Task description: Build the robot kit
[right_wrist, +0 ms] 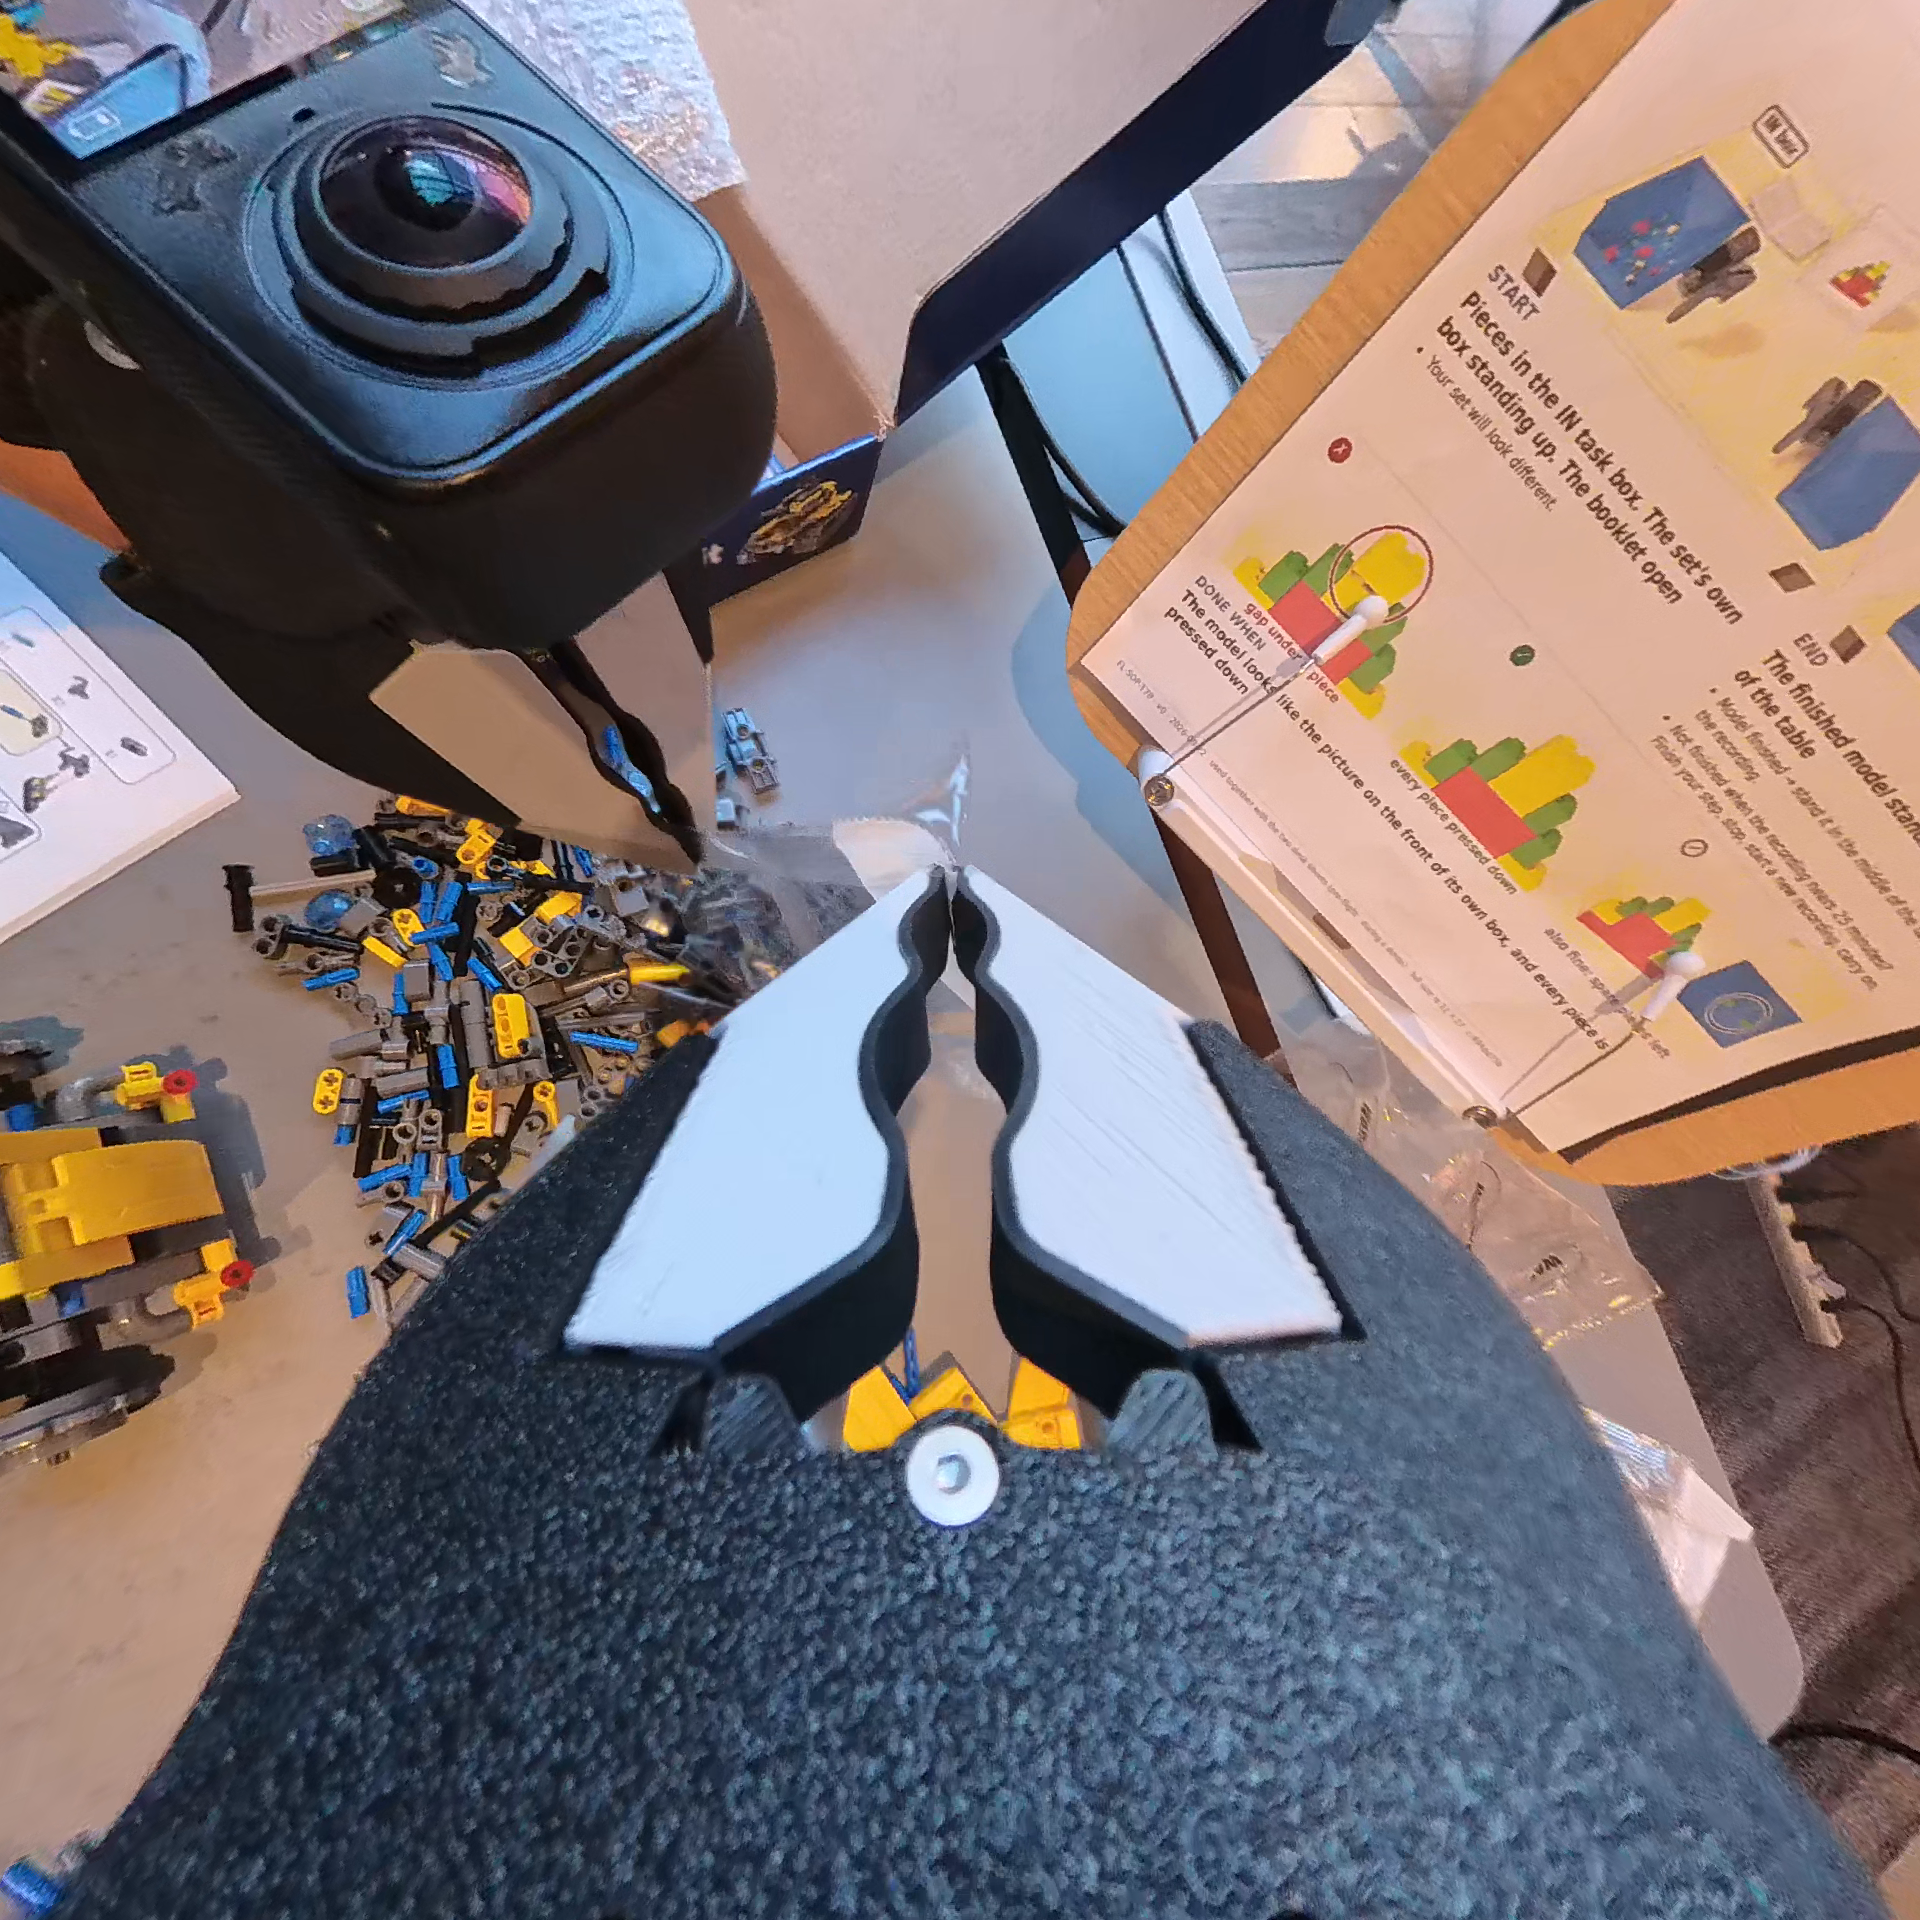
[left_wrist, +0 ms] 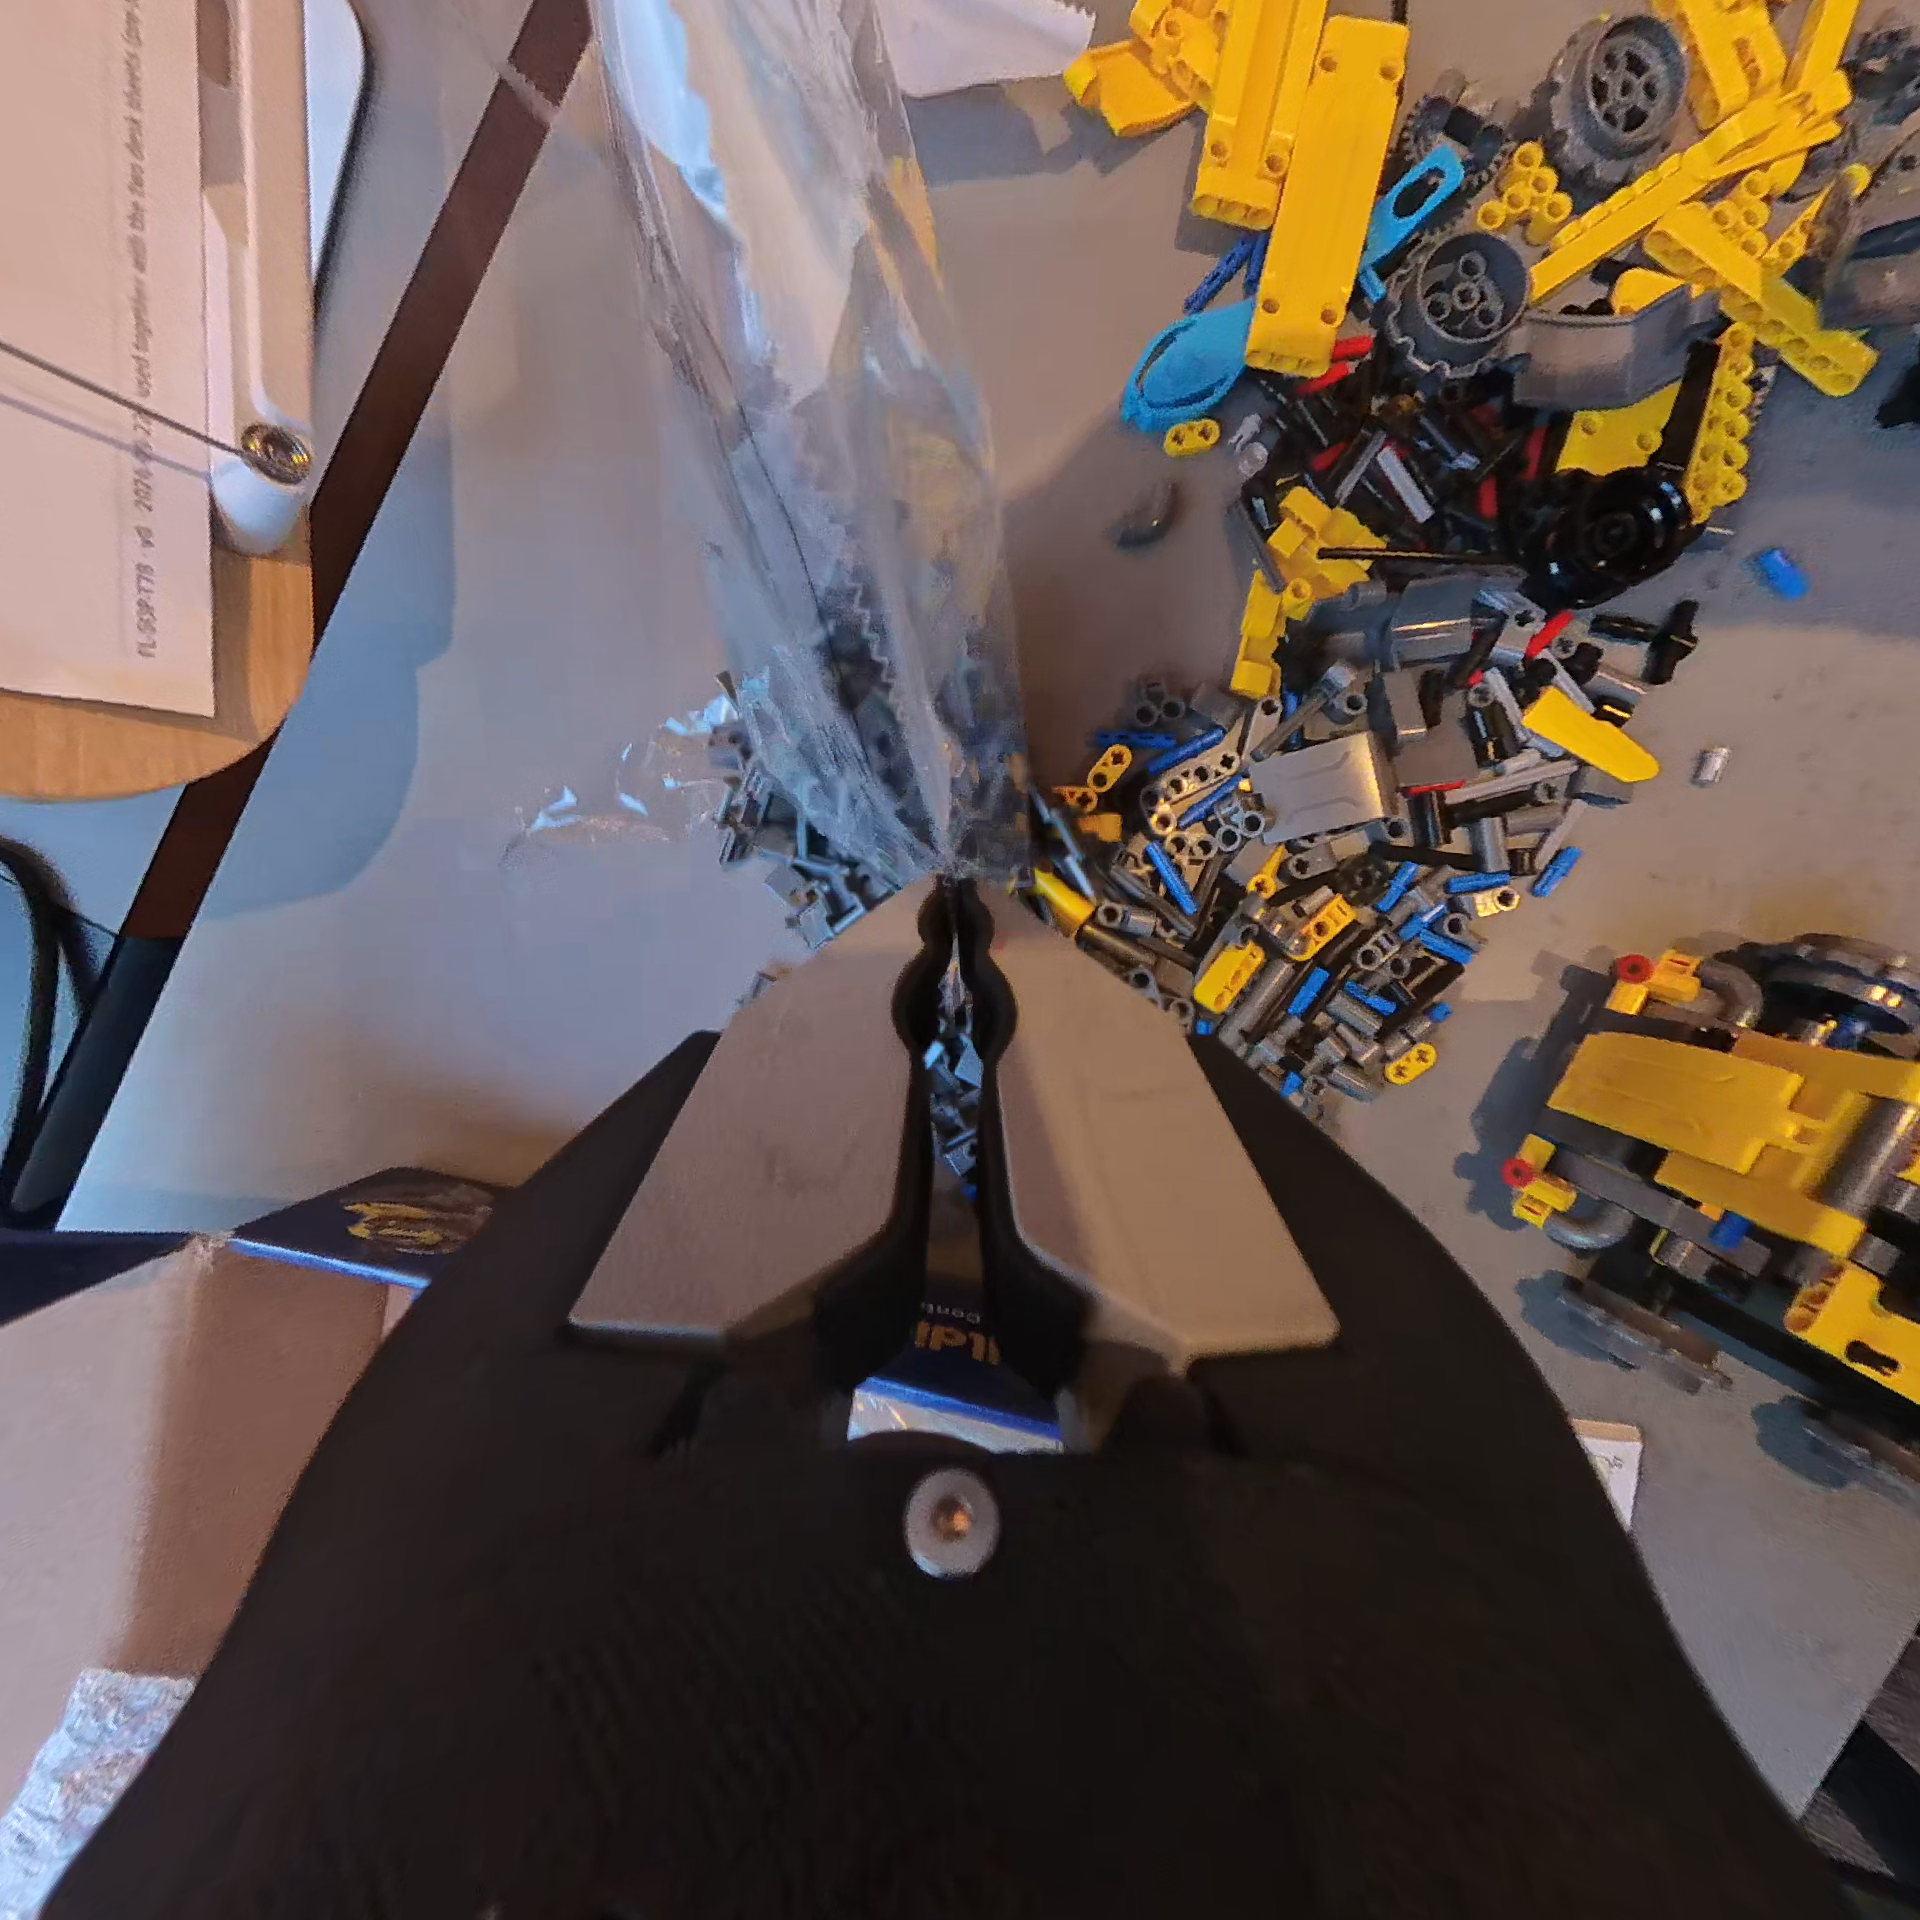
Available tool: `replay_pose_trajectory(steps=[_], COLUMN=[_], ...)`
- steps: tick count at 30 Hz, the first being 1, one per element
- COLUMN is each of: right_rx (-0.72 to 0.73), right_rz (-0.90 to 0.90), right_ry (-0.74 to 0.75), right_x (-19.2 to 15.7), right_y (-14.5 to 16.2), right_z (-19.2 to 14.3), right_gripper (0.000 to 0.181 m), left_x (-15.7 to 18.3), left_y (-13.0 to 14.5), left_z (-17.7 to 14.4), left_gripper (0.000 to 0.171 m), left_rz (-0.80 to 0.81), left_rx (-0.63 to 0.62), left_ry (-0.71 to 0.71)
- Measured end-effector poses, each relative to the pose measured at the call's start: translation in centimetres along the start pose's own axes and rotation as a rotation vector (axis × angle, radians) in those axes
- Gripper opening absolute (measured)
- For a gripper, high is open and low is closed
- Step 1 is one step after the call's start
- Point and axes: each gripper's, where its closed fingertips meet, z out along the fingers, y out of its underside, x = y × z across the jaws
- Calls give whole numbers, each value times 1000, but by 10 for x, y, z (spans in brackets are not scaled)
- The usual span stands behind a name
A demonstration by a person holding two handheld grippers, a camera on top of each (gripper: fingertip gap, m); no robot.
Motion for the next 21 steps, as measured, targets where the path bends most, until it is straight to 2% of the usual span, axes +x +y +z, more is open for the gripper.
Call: replay_pose_trajectory(steps=[9, 21], right_rx=[-14, -29], right_rz=[11, 8], right_ry=[-1, 44], right_x=[4, 20], right_y=[9, 13], right_z=[-3, -22], right_gripper=[0, 0], left_x=[8, 14], left_y=[-7, -33], left_z=[6, 4], left_gripper=[0, 0], left_rz=[0, 7], left_rx=[-2, 24], left_ry=[25, 37])
